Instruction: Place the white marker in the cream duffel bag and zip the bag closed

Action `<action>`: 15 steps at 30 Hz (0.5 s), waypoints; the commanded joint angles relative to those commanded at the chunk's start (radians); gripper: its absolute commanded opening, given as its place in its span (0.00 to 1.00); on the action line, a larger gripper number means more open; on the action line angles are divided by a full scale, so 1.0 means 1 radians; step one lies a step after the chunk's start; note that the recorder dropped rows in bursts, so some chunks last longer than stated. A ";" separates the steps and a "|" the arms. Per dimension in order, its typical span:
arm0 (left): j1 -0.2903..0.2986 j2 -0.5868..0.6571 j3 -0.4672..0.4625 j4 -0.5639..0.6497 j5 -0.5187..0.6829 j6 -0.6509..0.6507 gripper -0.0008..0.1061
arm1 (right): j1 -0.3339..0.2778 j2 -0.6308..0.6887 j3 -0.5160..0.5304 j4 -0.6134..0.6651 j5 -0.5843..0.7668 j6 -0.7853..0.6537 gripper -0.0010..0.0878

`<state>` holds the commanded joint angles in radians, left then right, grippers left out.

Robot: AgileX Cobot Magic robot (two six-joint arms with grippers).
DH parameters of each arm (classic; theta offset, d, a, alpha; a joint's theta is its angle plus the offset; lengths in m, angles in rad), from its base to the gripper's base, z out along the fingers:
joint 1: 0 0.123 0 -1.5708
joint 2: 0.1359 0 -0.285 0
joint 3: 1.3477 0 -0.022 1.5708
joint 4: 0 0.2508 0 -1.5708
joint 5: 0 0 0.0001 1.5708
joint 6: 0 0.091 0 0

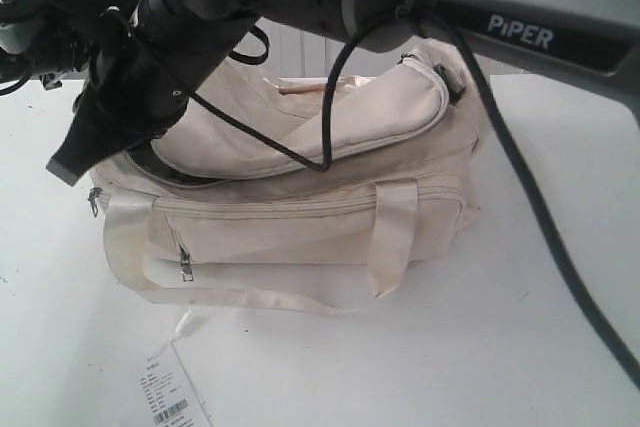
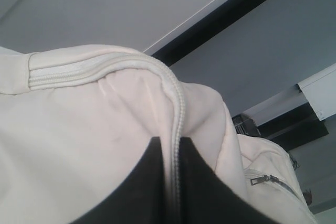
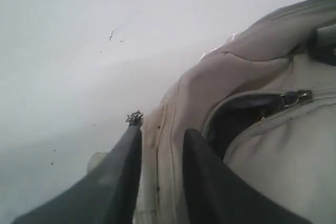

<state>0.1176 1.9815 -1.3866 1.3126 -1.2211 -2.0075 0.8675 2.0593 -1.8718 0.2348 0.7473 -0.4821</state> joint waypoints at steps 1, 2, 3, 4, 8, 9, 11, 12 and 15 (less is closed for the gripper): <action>0.000 0.000 0.000 0.000 0.000 0.000 0.01 | -0.004 0.014 0.000 0.000 -0.013 0.000 0.27; 0.000 0.000 0.000 0.000 0.000 0.000 0.01 | -0.023 0.034 0.000 -0.002 -0.036 0.018 0.17; 0.000 0.000 0.000 0.000 0.000 0.000 0.01 | -0.035 0.040 0.000 -0.002 -0.049 0.043 0.10; 0.000 0.000 0.000 0.000 0.000 0.005 0.01 | -0.063 0.047 0.000 -0.002 -0.062 0.083 0.01; 0.000 0.000 0.000 0.000 0.000 0.007 0.01 | -0.133 0.049 0.000 -0.007 -0.063 0.130 0.01; 0.000 0.000 0.000 0.000 0.000 0.009 0.01 | -0.137 0.049 0.000 -0.007 -0.063 0.130 0.03; 0.000 0.000 0.000 0.000 0.000 0.011 0.01 | -0.141 0.050 0.000 -0.002 -0.074 0.130 0.12; 0.000 0.000 0.000 0.000 0.000 0.013 0.01 | -0.141 0.051 0.000 0.002 -0.084 0.129 0.17; 0.000 0.000 0.000 0.004 0.000 0.015 0.01 | -0.139 0.049 -0.002 0.073 -0.087 0.119 0.30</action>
<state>0.1176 1.9815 -1.3866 1.3163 -1.2211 -1.9923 0.7285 2.1079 -1.8739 0.3081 0.6606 -0.3636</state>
